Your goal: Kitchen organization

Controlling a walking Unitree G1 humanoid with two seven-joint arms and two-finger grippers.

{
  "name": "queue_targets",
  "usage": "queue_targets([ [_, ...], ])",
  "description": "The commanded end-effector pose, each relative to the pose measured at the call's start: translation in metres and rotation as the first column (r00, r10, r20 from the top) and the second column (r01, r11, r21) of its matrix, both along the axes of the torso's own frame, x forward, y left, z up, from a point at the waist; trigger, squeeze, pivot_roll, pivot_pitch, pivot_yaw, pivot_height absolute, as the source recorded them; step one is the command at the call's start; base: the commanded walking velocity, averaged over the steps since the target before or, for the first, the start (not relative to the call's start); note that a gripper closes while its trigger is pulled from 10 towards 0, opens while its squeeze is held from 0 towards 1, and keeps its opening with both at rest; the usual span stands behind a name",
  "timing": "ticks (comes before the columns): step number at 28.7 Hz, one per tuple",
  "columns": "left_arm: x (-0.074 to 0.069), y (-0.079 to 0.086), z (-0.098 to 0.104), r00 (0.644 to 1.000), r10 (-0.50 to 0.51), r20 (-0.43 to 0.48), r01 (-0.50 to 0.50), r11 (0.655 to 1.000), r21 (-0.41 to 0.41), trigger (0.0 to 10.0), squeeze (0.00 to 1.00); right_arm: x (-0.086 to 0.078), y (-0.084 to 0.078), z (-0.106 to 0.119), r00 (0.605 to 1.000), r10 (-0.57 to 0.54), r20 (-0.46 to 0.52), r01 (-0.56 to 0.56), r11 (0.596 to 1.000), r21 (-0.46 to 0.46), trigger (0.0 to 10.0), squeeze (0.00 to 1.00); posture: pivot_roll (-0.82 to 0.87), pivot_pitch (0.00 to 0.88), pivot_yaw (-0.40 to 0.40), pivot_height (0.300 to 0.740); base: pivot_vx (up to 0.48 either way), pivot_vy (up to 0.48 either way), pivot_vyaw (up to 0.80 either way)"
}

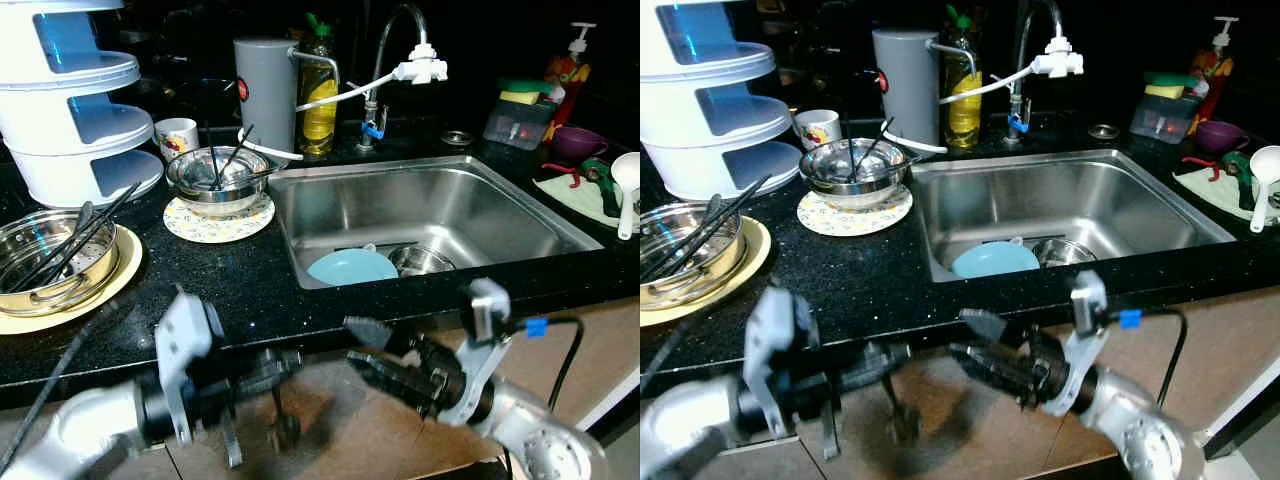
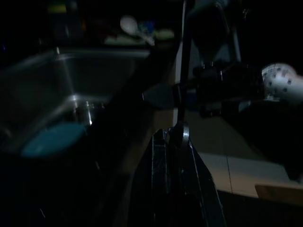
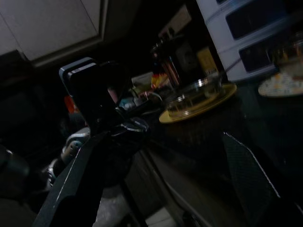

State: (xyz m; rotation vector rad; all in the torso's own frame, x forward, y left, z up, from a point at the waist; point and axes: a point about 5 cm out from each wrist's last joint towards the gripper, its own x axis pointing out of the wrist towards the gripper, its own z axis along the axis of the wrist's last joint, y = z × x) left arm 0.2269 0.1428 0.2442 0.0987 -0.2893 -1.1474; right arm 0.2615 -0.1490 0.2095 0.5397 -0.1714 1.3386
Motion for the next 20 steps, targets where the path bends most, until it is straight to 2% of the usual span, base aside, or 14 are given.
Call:
queue_targets([
  [1, -0.002, 0.000, 0.002, 1.000, -0.016, -0.017, 0.016, 1.000, -0.010, 10.0, 0.00, -0.002, -0.002, 0.006, 1.000, 0.000, 0.000, 0.000, 0.999, 0.032, 10.0, 0.00, 0.06, 0.119, -0.022, 0.740, 0.000, 0.000, 0.00],
  [4, 0.000, 0.001, 0.010, 1.000, -0.004, 0.009, 0.005, 1.000, -0.028, 10.0, 0.00, 0.000, -0.004, 0.011, 1.000, -0.015, 0.001, 0.014, 0.998, 0.056, 10.0, 0.00, 0.06, 0.118, -0.021, 0.740, 0.000, 0.000, 0.00],
  [5, 0.005, 0.004, 0.020, 0.999, 0.031, 0.036, -0.028, 0.997, -0.068, 10.0, 0.00, 0.003, -0.005, 0.014, 0.999, -0.039, -0.007, 0.039, 0.997, 0.062, 10.0, 0.00, 0.06, 0.116, -0.020, 0.740, 0.000, 0.000, 0.00],
  [7, 0.007, 0.005, 0.024, 0.998, 0.046, 0.045, -0.042, 0.995, -0.086, 10.0, 0.00, 0.005, -0.005, 0.015, 0.999, -0.047, -0.012, 0.048, 0.997, 0.064, 10.0, 0.00, 0.06, 0.116, -0.020, 0.740, 0.000, 0.000, 0.00],
  [11, 0.014, 0.013, 0.041, 0.993, 0.112, 0.048, -0.100, 0.974, -0.201, 10.0, 0.00, 0.008, -0.004, 0.020, 0.998, -0.054, -0.012, 0.055, 0.997, 0.055, 10.0, 0.00, 0.06, 0.117, -0.019, 0.740, 0.000, 0.000, 0.00],
  [17, 0.025, 0.026, 0.060, 0.974, 0.224, 0.035, -0.203, 0.928, -0.313, 10.0, 0.00, 0.015, 0.000, 0.036, 0.995, -0.092, 0.036, 0.090, 0.995, 0.052, 10.0, 0.00, 0.06, 0.117, -0.019, 0.740, 0.000, 0.000, 0.00],
  [19, 0.029, 0.031, 0.066, 0.966, 0.255, 0.029, -0.229, 0.907, -0.354, 10.0, 0.00, 0.023, 0.002, 0.045, 0.987, -0.153, 0.059, 0.150, 0.987, 0.054, 10.0, 0.00, 0.06, 0.114, -0.022, 0.740, 0.000, 0.000, 0.00],
  [20, 0.032, 0.034, 0.069, 0.964, 0.267, -0.002, -0.247, 0.889, -0.386, 10.0, 0.00, 0.029, 0.003, 0.049, 0.977, -0.200, 0.068, 0.198, 0.979, 0.046, 10.0, 0.00, 0.06, 0.114, -0.022, 0.740, 0.000, 0.000, 0.00],
])
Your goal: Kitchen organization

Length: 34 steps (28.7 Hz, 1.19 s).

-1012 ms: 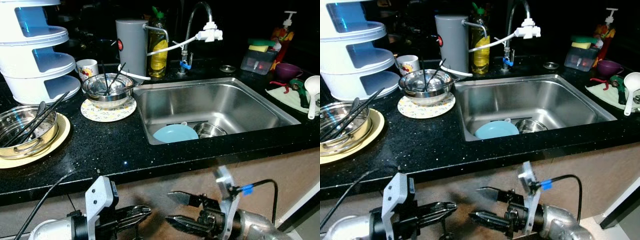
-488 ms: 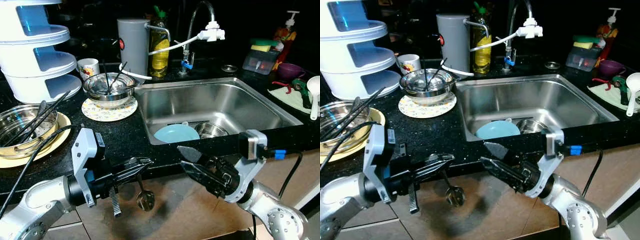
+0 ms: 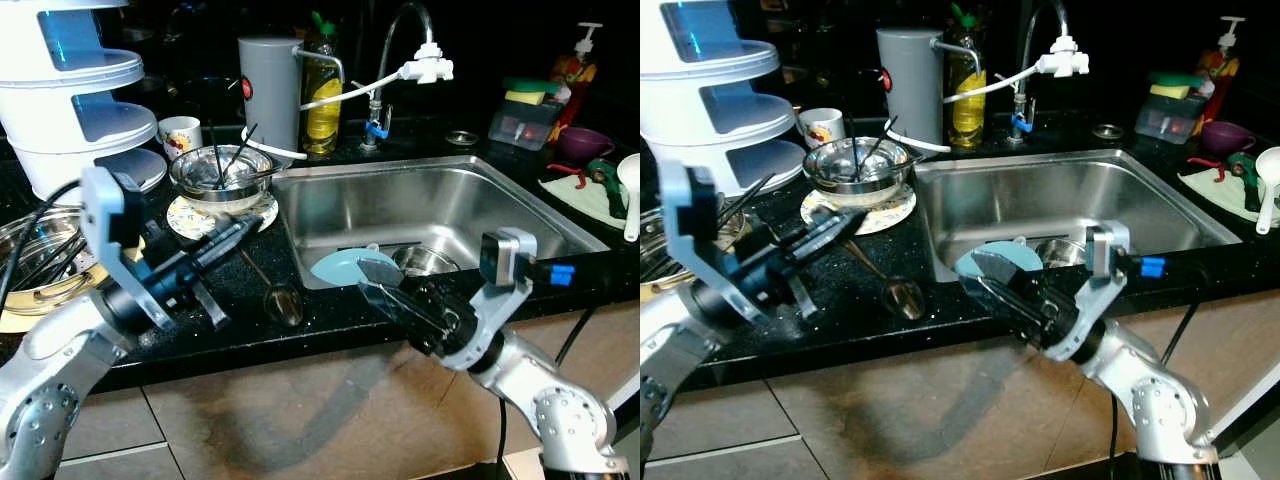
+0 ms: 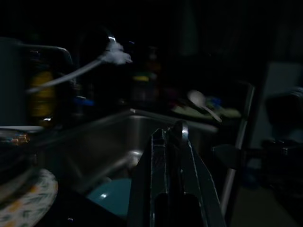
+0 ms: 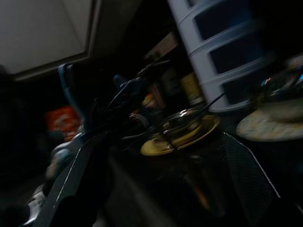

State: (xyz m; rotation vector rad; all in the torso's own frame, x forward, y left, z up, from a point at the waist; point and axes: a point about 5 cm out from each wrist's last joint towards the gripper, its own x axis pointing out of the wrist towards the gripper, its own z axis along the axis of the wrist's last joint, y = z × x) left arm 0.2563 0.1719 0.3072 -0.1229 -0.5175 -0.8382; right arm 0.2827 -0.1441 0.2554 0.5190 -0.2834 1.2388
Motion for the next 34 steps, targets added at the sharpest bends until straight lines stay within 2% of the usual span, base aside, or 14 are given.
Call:
queue_targets([
  [1, 0.003, 0.005, 0.006, 1.000, 0.015, -0.016, -0.016, 0.998, -0.056, 10.0, 0.00, 0.007, -0.002, 0.003, 0.997, -0.082, 0.007, 0.082, 0.997, -0.006, 10.0, 0.00, 0.06, 0.114, -0.022, 0.740, 0.000, 0.000, 0.00],
  [4, 0.010, 0.010, 0.011, 0.998, -0.005, -0.069, -0.004, 0.992, -0.126, 10.0, 0.00, 0.024, 0.000, 0.015, 0.981, -0.194, 0.013, 0.193, 0.981, 0.007, 10.0, 0.00, 0.06, 0.111, -0.026, 0.740, 0.000, 0.000, 0.00],
  [5, 0.014, 0.010, 0.008, 0.993, -0.026, -0.117, 0.012, 0.993, -0.115, 10.0, 0.00, 0.029, 0.001, 0.020, 0.980, -0.199, 0.005, 0.199, 0.980, 0.026, 10.0, 0.15, 0.06, 0.111, -0.026, 0.740, 0.000, 0.000, 0.00],
  [6, 0.017, 0.010, 0.005, 0.987, -0.039, -0.154, 0.022, 0.994, -0.108, 10.0, 0.00, 0.031, 0.002, 0.022, 0.980, -0.199, -0.003, 0.199, 0.979, 0.038, 10.0, 0.15, 0.06, 0.109, -0.028, 0.740, 0.000, 0.000, 0.00],
  [7, 0.021, 0.010, 0.002, 0.982, -0.037, -0.183, 0.024, 0.997, -0.072, 10.0, 0.00, 0.033, 0.005, 0.025, 0.984, -0.181, 0.001, 0.180, 0.982, 0.049, 10.0, 1.00, 0.06, 0.112, -0.028, 0.740, 0.000, 0.000, 0.00],
  [8, 0.024, 0.010, 0.001, 0.980, -0.033, -0.195, 0.025, 0.999, -0.047, 10.0, 0.00, 0.033, 0.006, 0.026, 0.986, -0.165, 0.003, 0.165, 0.985, 0.054, 10.0, 1.00, 0.06, 0.112, -0.028, 0.740, 0.000, 0.000, 0.00],
  [12, 0.031, 0.010, 0.008, 0.971, -0.111, -0.210, 0.093, 0.991, -0.095, 10.0, 0.00, 0.033, 0.021, 0.027, 0.996, -0.076, 0.047, 0.076, 0.997, -0.006, 10.0, 1.00, 0.06, 0.108, -0.027, 0.740, 0.000, 0.000, 0.00],
  [17, 0.033, 0.007, 0.012, 0.968, -0.139, -0.207, 0.137, 0.990, -0.026, 10.0, 0.00, 0.032, 0.034, 0.024, 0.997, -0.027, 0.073, 0.033, 0.997, -0.077, 10.0, 1.00, 0.06, 0.110, -0.033, 0.740, 0.000, 0.000, 0.00],
  [19, 0.030, 0.003, 0.016, 0.962, -0.193, -0.194, 0.191, 0.981, -0.033, 10.0, 0.00, 0.028, 0.042, 0.011, 0.994, -0.001, 0.113, 0.025, 0.977, -0.211, 10.0, 1.00, 0.06, 0.110, -0.033, 0.740, 0.000, 0.000, 0.00],
  [21, 0.028, 0.000, 0.019, 0.956, -0.229, -0.181, 0.226, 0.973, -0.038, 10.0, 0.00, 0.026, 0.045, 0.004, 0.991, 0.022, 0.129, 0.015, 0.961, -0.278, 10.0, 1.00, 0.06, 0.110, -0.033, 0.740, 0.000, 0.000, 0.00],
  [23, 0.026, -0.004, 0.020, 0.945, -0.279, -0.171, 0.277, 0.960, -0.034, 10.0, 0.00, 0.029, 0.051, 0.003, 0.982, -0.007, 0.188, 0.072, 0.937, -0.341, 10.0, 1.00, 0.06, 0.110, -0.033, 0.740, 0.000, 0.000, 0.00],
  [24, 0.025, -0.007, 0.021, 0.938, -0.303, -0.168, 0.303, 0.953, -0.029, 10.0, 0.00, 0.030, 0.053, 0.004, 0.980, -0.012, 0.196, 0.083, 0.931, -0.356, 10.0, 0.54, 0.06, 0.111, -0.033, 0.740, 0.000, 0.000, 0.00],
  [25, 0.025, -0.009, 0.022, 0.932, -0.322, -0.169, 0.323, 0.946, -0.024, 10.0, 0.00, 0.031, 0.054, 0.005, 0.980, -0.013, 0.199, 0.086, 0.928, -0.362, 10.0, 0.00, 0.06, 0.111, -0.033, 0.740, 0.000, 0.000, 0.00],
  [34, 0.023, -0.025, 0.022, 0.909, -0.378, -0.174, 0.386, 0.922, 0.015, 10.0, 0.00, 0.033, 0.066, 0.017, 0.979, 0.007, 0.204, 0.075, 0.917, -0.392, 10.0, 0.00, 0.05, 0.116, -0.030, 0.740, 0.000, 0.000, 0.00],
])
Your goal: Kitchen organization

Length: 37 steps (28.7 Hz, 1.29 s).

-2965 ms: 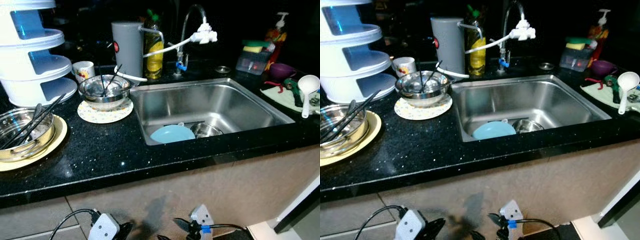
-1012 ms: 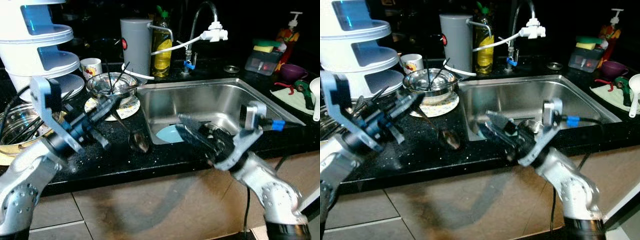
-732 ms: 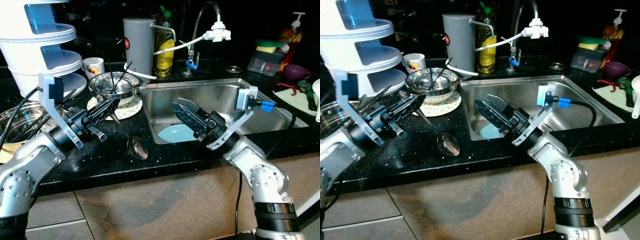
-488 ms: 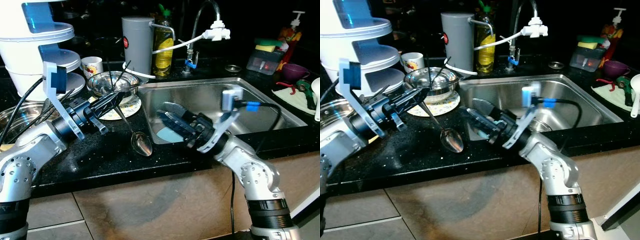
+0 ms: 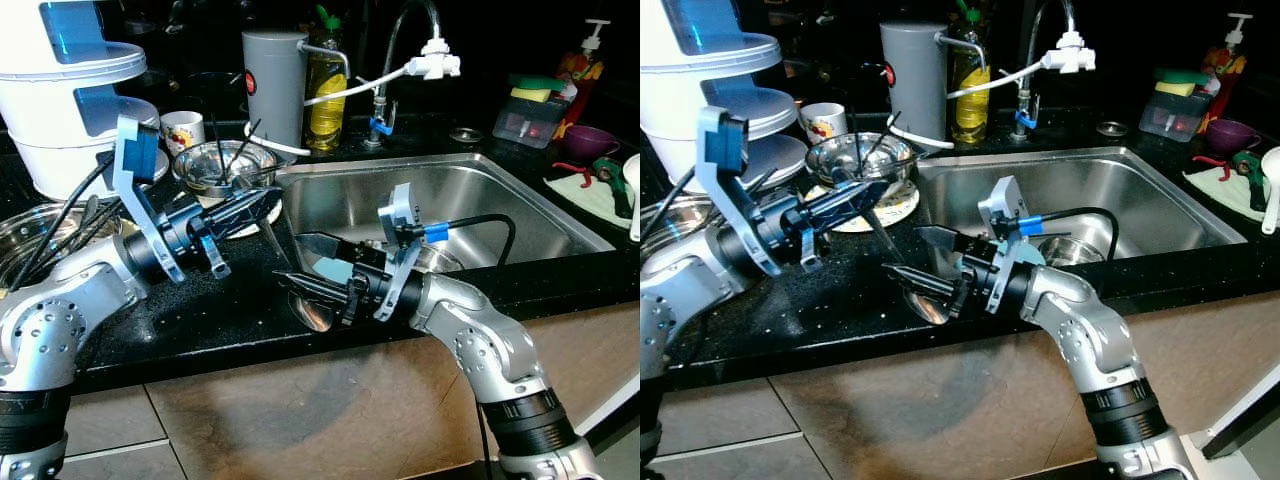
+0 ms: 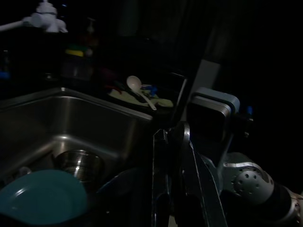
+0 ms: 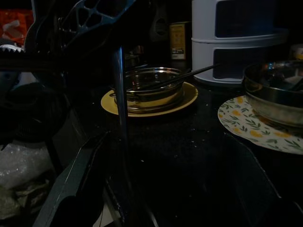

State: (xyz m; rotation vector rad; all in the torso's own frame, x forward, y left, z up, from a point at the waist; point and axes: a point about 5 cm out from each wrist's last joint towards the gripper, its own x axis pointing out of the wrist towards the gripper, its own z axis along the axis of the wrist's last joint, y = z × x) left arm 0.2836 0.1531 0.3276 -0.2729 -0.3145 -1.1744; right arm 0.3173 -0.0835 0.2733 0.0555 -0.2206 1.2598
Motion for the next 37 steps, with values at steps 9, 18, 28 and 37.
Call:
queue_targets([
  [9, -0.006, -0.011, 0.001, 0.998, -0.053, 0.021, 0.052, 0.998, 0.026, 10.0, 0.00, -0.001, 0.009, -0.005, 1.000, 0.016, -0.022, -0.017, 0.998, -0.063, 4.7, 0.00, 0.05, 0.115, -0.030, 0.740, 0.000, 0.000, 0.00],
  [18, -0.007, -0.010, 0.000, 0.999, -0.044, 0.022, 0.043, 0.998, 0.043, 10.0, 0.00, -0.002, 0.007, -0.006, 0.999, 0.016, -0.035, -0.018, 0.997, -0.073, 0.0, 0.00, 0.05, 0.115, -0.030, 0.740, 0.000, 0.000, 0.00],
  [28, -0.010, -0.001, -0.002, 0.999, -0.046, 0.024, 0.044, 0.996, 0.074, 10.0, 0.00, -0.001, -0.001, -0.007, 0.999, -0.013, -0.035, 0.010, 0.995, -0.098, 10.0, 0.00, 0.05, 0.111, -0.028, 0.740, 0.000, 0.000, 0.00],
  [37, -0.007, 0.001, -0.004, 0.999, -0.041, 0.025, 0.038, 0.995, 0.094, 10.0, 0.00, 0.000, -0.003, -0.004, 0.999, -0.007, -0.038, 0.003, 0.994, -0.106, 3.1, 0.00, 0.05, 0.115, -0.035, 0.740, 0.000, 0.000, 0.00],
])
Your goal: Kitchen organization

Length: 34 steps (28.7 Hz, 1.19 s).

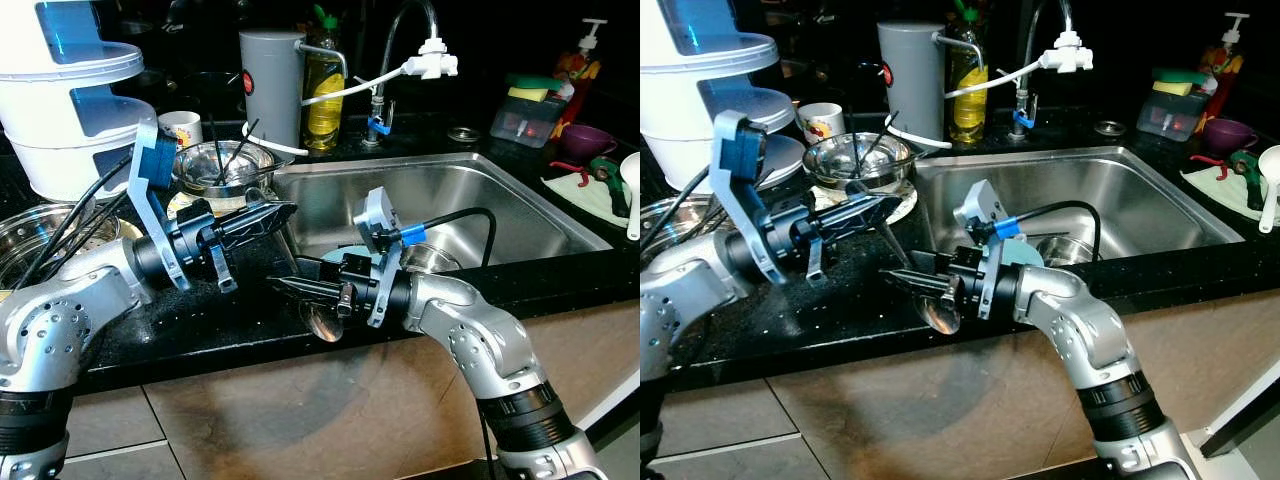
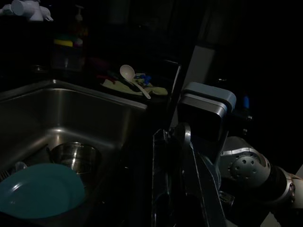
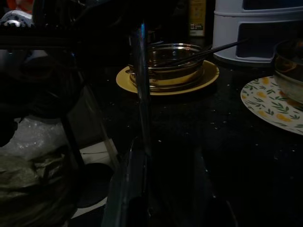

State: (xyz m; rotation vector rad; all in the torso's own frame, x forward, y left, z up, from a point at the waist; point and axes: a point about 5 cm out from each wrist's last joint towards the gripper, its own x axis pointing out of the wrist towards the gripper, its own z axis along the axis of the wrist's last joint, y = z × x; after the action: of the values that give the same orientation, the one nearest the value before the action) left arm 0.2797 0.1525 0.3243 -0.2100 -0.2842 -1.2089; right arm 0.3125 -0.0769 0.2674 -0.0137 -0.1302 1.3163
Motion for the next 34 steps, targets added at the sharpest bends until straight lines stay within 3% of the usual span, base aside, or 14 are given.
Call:
queue_targets([
  [1, -0.003, 0.002, -0.001, 1.000, -0.014, 0.013, 0.013, 1.000, 0.025, 10.0, 0.00, 0.005, -0.010, 0.002, 0.999, -0.052, -0.014, 0.052, 0.999, 0.004, 0.0, 0.00, 0.05, 0.115, -0.035, 0.740, 0.000, 0.000, 0.00],
  [19, 0.015, 0.012, 0.009, 0.989, 0.148, 0.012, -0.147, 0.987, -0.068, 10.0, 0.00, -0.006, -0.011, 0.032, 0.999, 0.046, -0.010, -0.046, 0.998, 0.042, 0.0, 0.00, 0.04, 0.123, -0.041, 0.740, 0.000, 0.000, 0.00],
  [20, 0.016, 0.011, 0.010, 0.988, 0.153, 0.016, -0.151, 0.986, -0.063, 10.0, 0.78, -0.006, -0.011, 0.033, 0.999, 0.051, -0.012, -0.050, 0.998, 0.047, 0.0, 0.00, 0.04, 0.123, -0.041, 0.740, 0.000, 0.000, 0.00],
  [21, 0.016, 0.011, 0.010, 0.988, 0.155, 0.017, -0.154, 0.986, -0.058, 10.0, 1.00, -0.007, -0.012, 0.034, 0.998, 0.055, -0.014, -0.054, 0.997, 0.052, 0.0, 0.00, 0.04, 0.123, -0.041, 0.740, 0.000, 0.000, 0.00],
  [24, 0.018, 0.011, 0.012, 0.983, 0.182, 0.014, -0.181, 0.980, -0.077, 10.0, 1.00, -0.008, -0.014, 0.038, 0.998, 0.064, -0.027, -0.062, 0.996, 0.064, 0.0, 0.00, 0.03, 0.125, -0.039, 0.740, 0.000, 0.000, 0.00],
  [25, 0.019, 0.012, 0.013, 0.983, 0.181, -0.002, -0.180, 0.979, -0.098, 10.0, 0.00, -0.008, -0.014, 0.038, 0.998, 0.060, -0.031, -0.058, 0.996, 0.063, 0.0, 0.00, 0.03, 0.125, -0.039, 0.740, 0.000, 0.000, 0.00],
  [34, 0.018, 0.013, 0.014, 0.983, 0.182, -0.009, -0.182, 0.977, -0.109, 10.0, 0.00, -0.001, -0.021, 0.041, 0.999, 0.003, -0.032, 0.000, 0.997, 0.072, 0.0, 0.00, 0.03, 0.123, -0.039, 0.740, 0.000, 0.000, 0.00],
])
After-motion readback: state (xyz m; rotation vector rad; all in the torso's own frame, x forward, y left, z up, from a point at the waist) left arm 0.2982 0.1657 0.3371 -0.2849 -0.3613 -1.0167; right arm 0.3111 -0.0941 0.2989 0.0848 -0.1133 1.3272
